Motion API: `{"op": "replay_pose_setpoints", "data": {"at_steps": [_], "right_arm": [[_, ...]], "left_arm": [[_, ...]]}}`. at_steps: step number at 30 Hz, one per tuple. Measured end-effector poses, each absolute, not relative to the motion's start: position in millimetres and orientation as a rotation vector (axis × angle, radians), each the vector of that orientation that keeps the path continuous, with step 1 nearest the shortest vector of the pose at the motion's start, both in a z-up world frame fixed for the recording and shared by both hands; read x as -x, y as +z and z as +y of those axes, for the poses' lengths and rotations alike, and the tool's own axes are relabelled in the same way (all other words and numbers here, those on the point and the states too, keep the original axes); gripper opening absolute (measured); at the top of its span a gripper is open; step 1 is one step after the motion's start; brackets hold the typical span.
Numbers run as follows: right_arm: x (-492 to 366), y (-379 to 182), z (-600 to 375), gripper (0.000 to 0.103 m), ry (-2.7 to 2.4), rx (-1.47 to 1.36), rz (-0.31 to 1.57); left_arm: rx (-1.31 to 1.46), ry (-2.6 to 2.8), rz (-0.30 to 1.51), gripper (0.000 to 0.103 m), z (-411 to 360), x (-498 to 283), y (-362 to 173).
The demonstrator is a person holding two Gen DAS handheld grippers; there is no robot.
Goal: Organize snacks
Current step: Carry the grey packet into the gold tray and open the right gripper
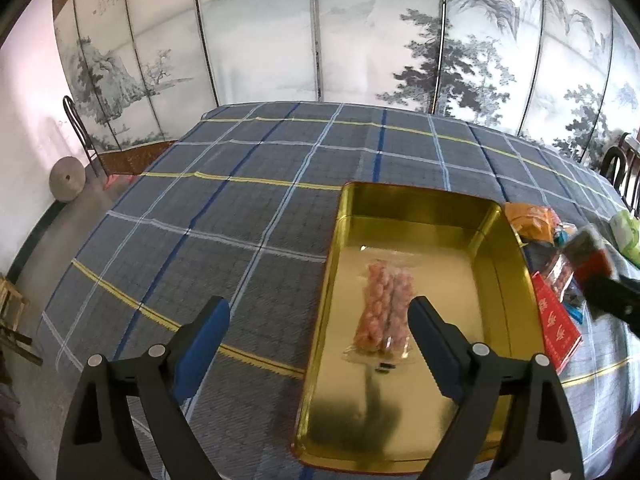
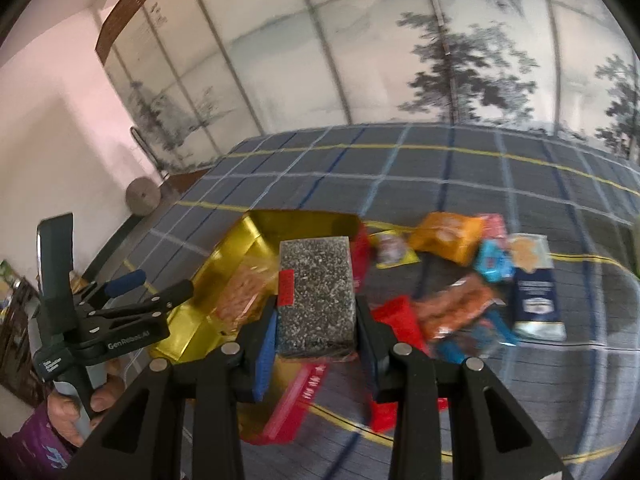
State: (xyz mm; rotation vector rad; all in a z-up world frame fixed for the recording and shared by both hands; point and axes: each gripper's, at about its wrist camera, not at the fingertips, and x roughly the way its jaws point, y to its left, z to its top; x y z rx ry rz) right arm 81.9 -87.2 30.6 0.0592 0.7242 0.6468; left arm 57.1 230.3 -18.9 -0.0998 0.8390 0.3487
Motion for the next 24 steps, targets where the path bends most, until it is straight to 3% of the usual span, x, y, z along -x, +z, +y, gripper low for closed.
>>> {"op": "replay_pose_setpoints", "data": {"at_steps": [24], "right_arm": [[-159, -17, 24, 0.036, 0.635, 0.062, 0.887]], "left_arm": [[0.048, 0.355, 0.843, 0.094, 232, -51, -19]]}}
